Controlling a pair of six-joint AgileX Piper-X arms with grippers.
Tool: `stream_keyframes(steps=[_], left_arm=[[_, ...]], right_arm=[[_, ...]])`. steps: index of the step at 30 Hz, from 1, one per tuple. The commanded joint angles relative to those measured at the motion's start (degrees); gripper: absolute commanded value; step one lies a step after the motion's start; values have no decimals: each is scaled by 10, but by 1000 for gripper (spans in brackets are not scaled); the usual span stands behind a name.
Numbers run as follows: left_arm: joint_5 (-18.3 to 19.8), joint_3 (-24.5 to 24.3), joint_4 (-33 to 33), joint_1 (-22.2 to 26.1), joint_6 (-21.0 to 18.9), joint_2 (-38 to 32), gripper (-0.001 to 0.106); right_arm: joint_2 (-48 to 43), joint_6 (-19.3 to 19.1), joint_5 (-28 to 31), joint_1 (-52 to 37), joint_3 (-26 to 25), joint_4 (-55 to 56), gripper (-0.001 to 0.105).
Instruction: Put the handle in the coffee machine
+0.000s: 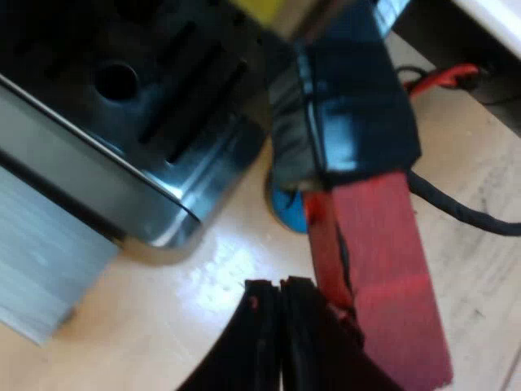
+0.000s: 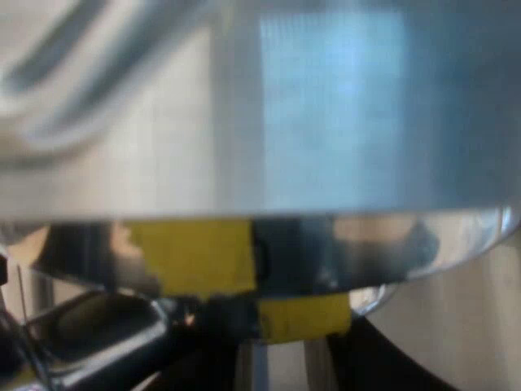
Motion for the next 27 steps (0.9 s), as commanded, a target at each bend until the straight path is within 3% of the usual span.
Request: stream_keyframes(steps=[1, 6, 11, 16, 20, 21, 22, 27], left_arm=[[14, 7, 22, -4, -8, -6, 1], [75, 8, 22, -8, -49, -6, 1], [73, 12, 22, -31, -56, -6, 1], [73, 11, 22, -71, -65, -6, 1], [67, 11, 22, -76, -67, -6, 1], [67, 11, 22, -76, -67, -6, 1], [63, 11, 22, -78, -68, -6, 1], [64, 11, 14, -77, -101, -22, 1]], right_arm=[[-97, -8, -9, 8, -11, -24, 19], [-97, -8, 16, 9, -11, -24, 19], [-97, -10, 17, 12, -11, -23, 19], [-112, -20, 33, 29, -10, 63, 19], [-124, 0, 45, 31, -6, 102, 19], [-143, 27, 43, 31, 8, 139, 19], [-148, 29, 43, 32, 11, 142, 19], [-192, 59, 35, 45, 59, 176, 19]])
